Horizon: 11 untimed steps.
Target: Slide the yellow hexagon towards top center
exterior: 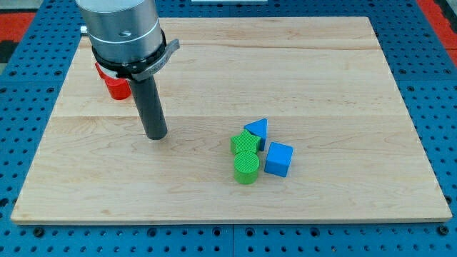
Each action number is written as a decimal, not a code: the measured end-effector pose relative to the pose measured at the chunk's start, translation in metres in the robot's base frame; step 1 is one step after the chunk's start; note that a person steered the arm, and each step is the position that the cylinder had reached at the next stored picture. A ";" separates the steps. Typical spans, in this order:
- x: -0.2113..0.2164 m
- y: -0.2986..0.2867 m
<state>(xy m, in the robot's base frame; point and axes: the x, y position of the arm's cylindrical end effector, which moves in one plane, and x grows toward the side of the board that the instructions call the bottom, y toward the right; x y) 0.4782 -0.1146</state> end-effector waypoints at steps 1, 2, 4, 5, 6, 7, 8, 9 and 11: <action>0.000 0.013; 0.000 0.013; -0.017 -0.022; -0.032 -0.058; -0.052 -0.066; -0.075 -0.076; -0.098 -0.089; -0.101 -0.089; -0.127 -0.026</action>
